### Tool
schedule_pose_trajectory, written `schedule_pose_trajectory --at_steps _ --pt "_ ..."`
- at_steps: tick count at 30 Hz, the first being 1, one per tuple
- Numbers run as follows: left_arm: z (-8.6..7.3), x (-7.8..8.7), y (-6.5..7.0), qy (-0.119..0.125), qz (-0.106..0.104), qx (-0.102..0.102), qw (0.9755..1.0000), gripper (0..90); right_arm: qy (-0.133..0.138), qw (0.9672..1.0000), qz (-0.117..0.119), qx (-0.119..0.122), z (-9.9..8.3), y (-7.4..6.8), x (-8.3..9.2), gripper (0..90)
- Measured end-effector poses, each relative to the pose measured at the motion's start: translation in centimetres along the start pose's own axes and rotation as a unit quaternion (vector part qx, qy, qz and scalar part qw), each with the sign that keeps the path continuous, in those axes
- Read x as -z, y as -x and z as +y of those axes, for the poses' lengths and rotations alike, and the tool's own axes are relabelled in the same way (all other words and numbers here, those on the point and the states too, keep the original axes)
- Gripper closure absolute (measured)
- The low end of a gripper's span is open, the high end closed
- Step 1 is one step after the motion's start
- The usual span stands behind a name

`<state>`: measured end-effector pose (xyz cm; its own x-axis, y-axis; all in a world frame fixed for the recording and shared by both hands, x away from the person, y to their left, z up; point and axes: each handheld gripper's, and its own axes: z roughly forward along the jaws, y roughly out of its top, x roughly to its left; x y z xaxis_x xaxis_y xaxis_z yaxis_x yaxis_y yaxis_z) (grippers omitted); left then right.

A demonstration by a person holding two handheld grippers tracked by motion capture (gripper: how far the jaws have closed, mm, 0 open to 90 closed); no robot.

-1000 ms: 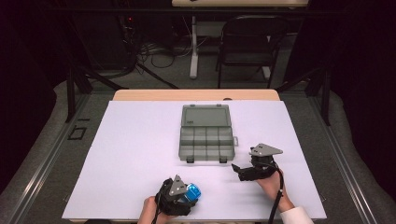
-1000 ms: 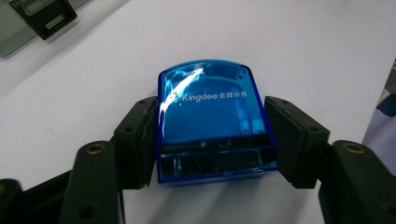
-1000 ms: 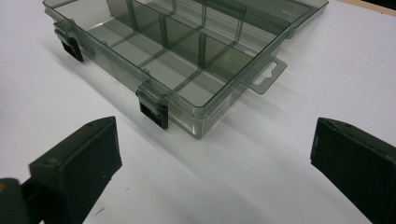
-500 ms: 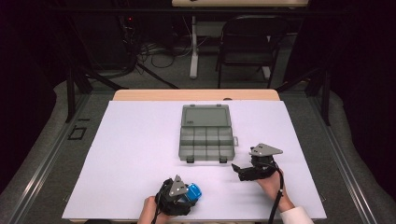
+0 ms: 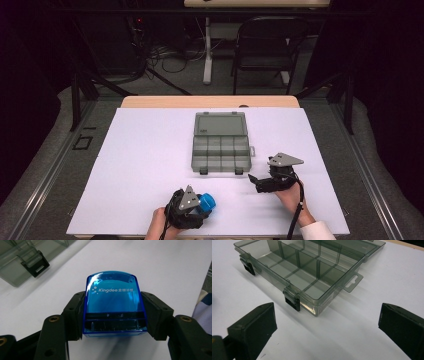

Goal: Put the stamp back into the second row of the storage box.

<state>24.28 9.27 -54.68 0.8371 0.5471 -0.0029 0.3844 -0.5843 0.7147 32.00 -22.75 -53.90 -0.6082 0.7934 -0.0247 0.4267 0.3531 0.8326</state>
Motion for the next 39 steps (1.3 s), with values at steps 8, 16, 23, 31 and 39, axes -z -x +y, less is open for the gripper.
schedule_pose_trajectory --at_steps 8,16,23,31,39 --pt "0.5 0.1 -0.3 0.001 -0.004 -0.013 0.9999 41.5 0.001 1.0 0.004 0.005 0.0 -0.2 -0.1 0.2" --pt "1.1 0.1 -0.7 0.003 -0.001 -0.028 0.9996 41.5 0.002 1.0 0.002 0.006 0.1 -0.2 0.0 0.0" --pt "1.7 0.3 -0.9 0.013 -0.001 -0.036 0.9993 41.5 0.004 1.0 0.004 0.004 0.1 -0.3 0.0 0.0" --pt "2.2 0.7 -1.4 0.019 -0.008 -0.043 0.9989 41.5 0.011 0.9999 0.003 0.008 0.1 -0.1 0.2 0.0" --pt "2.8 0.7 -2.1 0.018 -0.012 -0.051 0.9985 41.5 0.013 0.9999 0.002 0.009 0.0 -0.1 0.2 0.0"
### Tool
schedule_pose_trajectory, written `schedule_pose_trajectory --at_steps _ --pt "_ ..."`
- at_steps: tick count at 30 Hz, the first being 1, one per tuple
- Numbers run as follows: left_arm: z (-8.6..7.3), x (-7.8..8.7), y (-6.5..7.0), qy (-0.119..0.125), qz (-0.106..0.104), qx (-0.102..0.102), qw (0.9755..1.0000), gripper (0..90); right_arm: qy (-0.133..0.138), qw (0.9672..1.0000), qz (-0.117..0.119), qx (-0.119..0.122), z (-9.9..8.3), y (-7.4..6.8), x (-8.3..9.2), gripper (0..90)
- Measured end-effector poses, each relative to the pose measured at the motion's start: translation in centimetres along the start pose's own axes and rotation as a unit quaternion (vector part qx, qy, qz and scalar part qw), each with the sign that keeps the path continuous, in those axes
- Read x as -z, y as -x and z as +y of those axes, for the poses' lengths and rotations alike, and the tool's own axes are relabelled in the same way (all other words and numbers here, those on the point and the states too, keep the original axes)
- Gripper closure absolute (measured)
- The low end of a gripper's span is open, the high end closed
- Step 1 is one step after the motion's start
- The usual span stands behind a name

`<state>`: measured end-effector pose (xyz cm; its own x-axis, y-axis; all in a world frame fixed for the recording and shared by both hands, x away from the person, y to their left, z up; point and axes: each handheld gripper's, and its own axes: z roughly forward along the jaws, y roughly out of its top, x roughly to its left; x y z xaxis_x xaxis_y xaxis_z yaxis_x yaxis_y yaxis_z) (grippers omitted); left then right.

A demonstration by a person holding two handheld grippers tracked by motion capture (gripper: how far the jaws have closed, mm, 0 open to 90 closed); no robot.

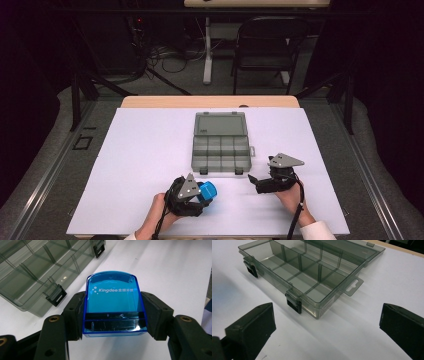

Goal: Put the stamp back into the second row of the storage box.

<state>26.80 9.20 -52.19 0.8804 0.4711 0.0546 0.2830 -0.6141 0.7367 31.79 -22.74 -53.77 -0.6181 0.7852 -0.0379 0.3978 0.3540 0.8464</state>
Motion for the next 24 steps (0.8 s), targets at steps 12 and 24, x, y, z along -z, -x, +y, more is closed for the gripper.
schedule_pose_trajectory --at_steps 12,24 --pt "0.8 0.1 -1.1 -0.001 -0.005 -0.014 0.9999 41.5 0.0 1.0 -0.001 0.0 0.0 0.0 0.0 0.0" --pt "2.1 -0.5 -2.2 -0.012 -0.011 -0.023 0.9996 41.5 0.005 1.0 -0.001 -0.001 0.0 0.0 0.1 0.0"
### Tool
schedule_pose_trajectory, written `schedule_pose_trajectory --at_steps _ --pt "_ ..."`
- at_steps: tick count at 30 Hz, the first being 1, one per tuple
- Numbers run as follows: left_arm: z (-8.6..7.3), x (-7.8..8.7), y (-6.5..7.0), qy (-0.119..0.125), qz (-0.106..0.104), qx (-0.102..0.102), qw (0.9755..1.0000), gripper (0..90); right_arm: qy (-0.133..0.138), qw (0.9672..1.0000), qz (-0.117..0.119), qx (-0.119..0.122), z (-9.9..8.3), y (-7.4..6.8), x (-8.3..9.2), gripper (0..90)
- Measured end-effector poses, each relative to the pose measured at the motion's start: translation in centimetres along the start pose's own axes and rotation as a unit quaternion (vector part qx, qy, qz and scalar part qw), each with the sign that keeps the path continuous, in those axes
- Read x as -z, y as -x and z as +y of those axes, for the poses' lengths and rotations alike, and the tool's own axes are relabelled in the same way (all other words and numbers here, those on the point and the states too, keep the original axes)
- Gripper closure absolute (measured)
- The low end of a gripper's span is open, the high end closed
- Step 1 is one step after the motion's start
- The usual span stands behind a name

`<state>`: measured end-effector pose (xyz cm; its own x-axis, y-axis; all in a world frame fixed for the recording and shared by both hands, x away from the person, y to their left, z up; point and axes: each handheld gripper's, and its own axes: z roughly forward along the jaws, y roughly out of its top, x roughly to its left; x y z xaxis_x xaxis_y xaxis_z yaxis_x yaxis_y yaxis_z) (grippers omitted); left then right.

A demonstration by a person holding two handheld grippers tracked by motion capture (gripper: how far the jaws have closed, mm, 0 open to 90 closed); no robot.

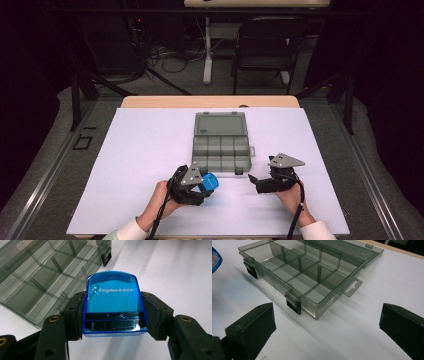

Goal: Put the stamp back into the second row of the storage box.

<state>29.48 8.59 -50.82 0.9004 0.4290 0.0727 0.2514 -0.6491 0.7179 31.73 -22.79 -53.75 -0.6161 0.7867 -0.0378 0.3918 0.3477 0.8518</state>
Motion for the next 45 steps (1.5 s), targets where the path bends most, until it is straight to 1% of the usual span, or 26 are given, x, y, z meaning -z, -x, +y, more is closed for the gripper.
schedule_pose_trajectory --at_steps 1,3,10,13,15,16,18,20,22,23,26,27,32,34,43,45 --pt "0.1 0.0 -0.1 -0.003 -0.002 -0.004 1.0 41.5 -0.001 1.0 0.0 0.001 0.0 0.0 0.0 0.0" --pt "0.3 -0.1 -0.2 -0.002 -0.002 -0.004 1.0 41.6 -0.001 1.0 0.0 0.001 0.0 0.0 -0.1 0.0" --pt "1.0 0.1 -1.1 -0.003 -0.01 -0.012 0.9999 41.5 0.001 1.0 0.001 0.001 0.0 0.0 0.0 0.0" --pt "1.4 0.3 -1.4 -0.001 -0.01 -0.022 0.9997 41.5 0.001 1.0 0.002 0.002 0.0 0.0 -0.1 0.0" --pt "1.6 0.4 -1.6 0.004 -0.015 -0.027 0.9995 41.5 0.001 1.0 0.003 0.002 0.0 -0.1 -0.1 0.0" --pt "1.7 0.6 -1.7 0.001 -0.009 -0.032 0.9994 41.5 0.0 1.0 0.001 0.002 0.0 -0.1 0.0 0.0" --pt "1.9 0.6 -1.8 0.005 -0.011 -0.031 0.9994 41.6 0.001 1.0 0.002 0.002 0.0 -0.1 0.0 0.0" --pt "2.1 0.8 -2.0 0.005 -0.006 -0.035 0.9994 41.5 0.002 1.0 0.001 0.002 0.0 -0.1 -0.1 0.0" --pt "2.3 0.8 -2.2 0.005 -0.006 -0.039 0.9992 41.5 0.001 1.0 0.001 0.002 0.0 -0.1 -0.1 0.0" --pt "2.4 0.9 -2.2 0.003 -0.004 -0.045 0.999 41.5 0.002 1.0 0.001 0.002 0.0 -0.1 -0.1 0.0" --pt "2.6 0.8 -2.5 -0.001 -0.008 -0.047 0.9989 41.5 0.001 1.0 0.002 0.001 0.0 -0.1 0.0 0.0" --pt "2.7 0.8 -2.6 -0.004 -0.008 -0.052 0.9986 41.5 0.0 1.0 0.003 0.001 0.0 -0.1 0.0 0.0" --pt "3.1 0.8 -3.0 -0.004 -0.008 -0.053 0.9986 41.5 0.003 1.0 0.003 0.001 0.0 -0.1 -0.1 0.0" --pt "3.3 0.8 -3.2 -0.007 -0.008 -0.059 0.9982 41.5 0.001 1.0 0.004 0.001 0.0 -0.1 -0.1 0.0" --pt "4.1 0.6 -4.1 -0.006 -0.009 -0.068 0.9976 41.5 -0.001 1.0 0.004 0.001 0.0 -0.1 -0.1 0.0" --pt "4.3 0.6 -4.3 -0.009 -0.01 -0.073 0.9972 41.5 0.0 1.0 0.004 0.002 0.0 -0.1 -0.1 0.0"
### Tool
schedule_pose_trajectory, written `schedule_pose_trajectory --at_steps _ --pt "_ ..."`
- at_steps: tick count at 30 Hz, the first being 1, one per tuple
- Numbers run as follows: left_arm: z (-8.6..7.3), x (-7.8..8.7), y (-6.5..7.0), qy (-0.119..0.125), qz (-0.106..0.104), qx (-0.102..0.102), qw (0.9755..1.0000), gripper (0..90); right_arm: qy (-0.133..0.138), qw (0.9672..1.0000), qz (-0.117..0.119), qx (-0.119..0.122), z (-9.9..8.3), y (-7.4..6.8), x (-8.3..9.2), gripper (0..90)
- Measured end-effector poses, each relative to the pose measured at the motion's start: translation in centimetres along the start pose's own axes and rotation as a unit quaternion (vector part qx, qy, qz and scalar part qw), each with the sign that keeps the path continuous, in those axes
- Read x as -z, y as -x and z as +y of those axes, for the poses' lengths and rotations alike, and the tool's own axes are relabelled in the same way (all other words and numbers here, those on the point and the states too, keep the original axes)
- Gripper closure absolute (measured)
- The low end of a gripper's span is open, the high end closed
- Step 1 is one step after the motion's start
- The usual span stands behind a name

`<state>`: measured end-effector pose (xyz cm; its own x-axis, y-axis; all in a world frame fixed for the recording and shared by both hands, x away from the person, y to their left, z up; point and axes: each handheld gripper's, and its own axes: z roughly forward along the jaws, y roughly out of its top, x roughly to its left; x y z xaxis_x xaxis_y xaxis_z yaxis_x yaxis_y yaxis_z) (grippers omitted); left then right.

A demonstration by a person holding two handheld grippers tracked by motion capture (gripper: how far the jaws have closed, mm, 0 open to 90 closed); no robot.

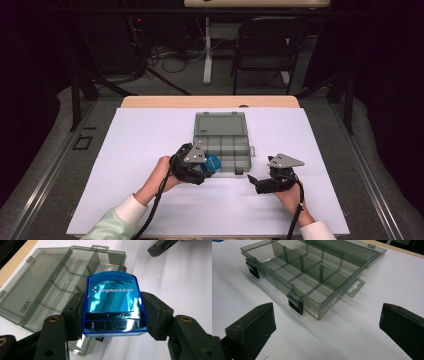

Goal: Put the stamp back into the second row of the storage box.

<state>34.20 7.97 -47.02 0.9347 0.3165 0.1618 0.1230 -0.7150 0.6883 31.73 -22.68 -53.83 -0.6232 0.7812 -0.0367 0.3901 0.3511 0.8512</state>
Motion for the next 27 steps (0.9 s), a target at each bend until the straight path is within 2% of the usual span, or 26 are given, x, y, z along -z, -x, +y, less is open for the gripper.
schedule_pose_trajectory --at_steps 6,8,27 --pt "0.5 -0.2 -0.6 0.002 -0.003 -0.012 0.9999 41.5 -0.004 1.0 0.002 0.0 0.0 0.0 0.1 0.0" --pt "0.6 -0.2 -0.9 0.006 -0.01 -0.012 0.9999 41.5 -0.001 1.0 0.0 0.0 0.0 0.0 0.0 0.0" --pt "1.7 -1.5 -2.9 0.013 -0.021 -0.027 0.9993 41.5 -0.006 1.0 0.002 0.0 0.0 0.0 0.0 0.0"
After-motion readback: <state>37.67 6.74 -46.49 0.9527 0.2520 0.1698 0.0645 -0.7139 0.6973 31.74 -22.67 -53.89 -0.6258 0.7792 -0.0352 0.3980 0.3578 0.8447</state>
